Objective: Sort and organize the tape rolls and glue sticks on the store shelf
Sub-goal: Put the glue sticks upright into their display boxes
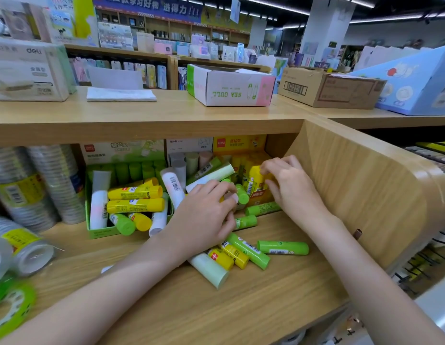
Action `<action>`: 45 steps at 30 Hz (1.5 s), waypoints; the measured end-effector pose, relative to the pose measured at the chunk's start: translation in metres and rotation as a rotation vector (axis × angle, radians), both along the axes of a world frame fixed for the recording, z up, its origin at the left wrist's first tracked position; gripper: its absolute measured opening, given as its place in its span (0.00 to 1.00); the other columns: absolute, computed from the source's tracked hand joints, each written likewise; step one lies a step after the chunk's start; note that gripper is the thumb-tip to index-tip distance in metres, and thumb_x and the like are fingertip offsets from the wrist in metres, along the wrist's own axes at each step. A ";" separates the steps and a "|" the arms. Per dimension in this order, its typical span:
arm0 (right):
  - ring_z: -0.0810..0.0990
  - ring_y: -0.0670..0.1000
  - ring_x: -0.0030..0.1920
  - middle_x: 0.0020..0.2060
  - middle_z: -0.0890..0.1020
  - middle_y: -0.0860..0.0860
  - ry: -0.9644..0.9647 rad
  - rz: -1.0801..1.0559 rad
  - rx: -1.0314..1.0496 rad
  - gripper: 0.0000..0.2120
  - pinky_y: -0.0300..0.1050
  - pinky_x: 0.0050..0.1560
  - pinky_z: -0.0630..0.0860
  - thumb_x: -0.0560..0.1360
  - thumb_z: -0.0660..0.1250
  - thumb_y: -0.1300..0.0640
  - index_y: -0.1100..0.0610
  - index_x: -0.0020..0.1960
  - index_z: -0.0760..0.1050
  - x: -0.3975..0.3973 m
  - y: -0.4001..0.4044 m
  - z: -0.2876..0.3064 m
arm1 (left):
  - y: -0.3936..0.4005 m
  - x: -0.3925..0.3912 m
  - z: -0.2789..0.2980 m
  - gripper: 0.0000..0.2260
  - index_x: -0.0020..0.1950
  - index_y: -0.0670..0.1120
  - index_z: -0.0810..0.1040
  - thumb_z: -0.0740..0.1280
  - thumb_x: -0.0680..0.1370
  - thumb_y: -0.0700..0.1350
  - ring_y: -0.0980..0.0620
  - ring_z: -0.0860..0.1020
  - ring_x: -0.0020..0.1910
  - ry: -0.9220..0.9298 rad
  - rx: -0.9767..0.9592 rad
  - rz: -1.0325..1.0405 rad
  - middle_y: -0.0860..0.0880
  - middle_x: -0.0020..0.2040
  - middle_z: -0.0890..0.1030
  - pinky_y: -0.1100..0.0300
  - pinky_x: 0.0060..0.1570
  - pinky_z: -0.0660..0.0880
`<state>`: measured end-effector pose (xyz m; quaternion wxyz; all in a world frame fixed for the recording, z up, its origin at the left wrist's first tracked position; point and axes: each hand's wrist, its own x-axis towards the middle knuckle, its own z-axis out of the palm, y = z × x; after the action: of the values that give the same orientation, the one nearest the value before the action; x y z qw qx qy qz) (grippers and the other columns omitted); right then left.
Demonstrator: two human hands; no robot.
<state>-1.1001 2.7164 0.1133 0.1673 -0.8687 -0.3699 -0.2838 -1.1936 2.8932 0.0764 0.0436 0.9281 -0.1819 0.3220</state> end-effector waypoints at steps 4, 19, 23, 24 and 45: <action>0.67 0.54 0.62 0.65 0.73 0.52 0.104 -0.040 -0.045 0.18 0.42 0.61 0.63 0.77 0.62 0.61 0.56 0.66 0.71 -0.015 -0.014 -0.002 | -0.001 0.000 0.001 0.12 0.43 0.44 0.79 0.57 0.72 0.46 0.46 0.77 0.47 0.003 0.000 0.005 0.47 0.50 0.79 0.55 0.43 0.73; 0.68 0.35 0.38 0.38 0.70 0.40 0.415 0.071 -0.069 0.11 0.37 0.42 0.66 0.70 0.71 0.46 0.49 0.45 0.72 -0.073 -0.035 -0.046 | 0.000 -0.001 0.003 0.12 0.41 0.43 0.79 0.57 0.73 0.45 0.46 0.77 0.46 0.022 -0.014 -0.008 0.46 0.49 0.79 0.53 0.42 0.75; 0.67 0.42 0.43 0.44 0.69 0.43 0.353 -0.030 -0.016 0.12 0.41 0.48 0.70 0.72 0.70 0.51 0.54 0.53 0.74 -0.059 -0.032 -0.046 | 0.000 -0.001 0.002 0.11 0.42 0.43 0.78 0.57 0.73 0.45 0.45 0.77 0.46 0.021 0.011 -0.001 0.46 0.50 0.79 0.52 0.42 0.75; 0.69 0.44 0.45 0.46 0.68 0.43 0.341 -0.050 -0.012 0.13 0.41 0.48 0.70 0.73 0.69 0.52 0.55 0.55 0.74 -0.057 -0.032 -0.044 | 0.000 -0.001 0.002 0.11 0.42 0.43 0.78 0.57 0.73 0.45 0.45 0.77 0.46 0.018 0.027 0.002 0.45 0.50 0.79 0.52 0.42 0.75; 0.75 0.46 0.33 0.45 0.75 0.51 0.124 0.122 0.424 0.08 0.42 0.38 0.75 0.70 0.70 0.65 0.61 0.49 0.76 -0.033 0.013 -0.026 | 0.010 -0.013 0.000 0.14 0.43 0.47 0.81 0.56 0.72 0.47 0.46 0.77 0.46 0.060 0.074 0.133 0.48 0.48 0.80 0.56 0.44 0.65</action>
<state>-1.1335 2.7296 0.0874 0.3852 -0.8059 -0.3431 -0.2907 -1.2062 2.9033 0.0763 -0.0067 0.9484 -0.1301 0.2892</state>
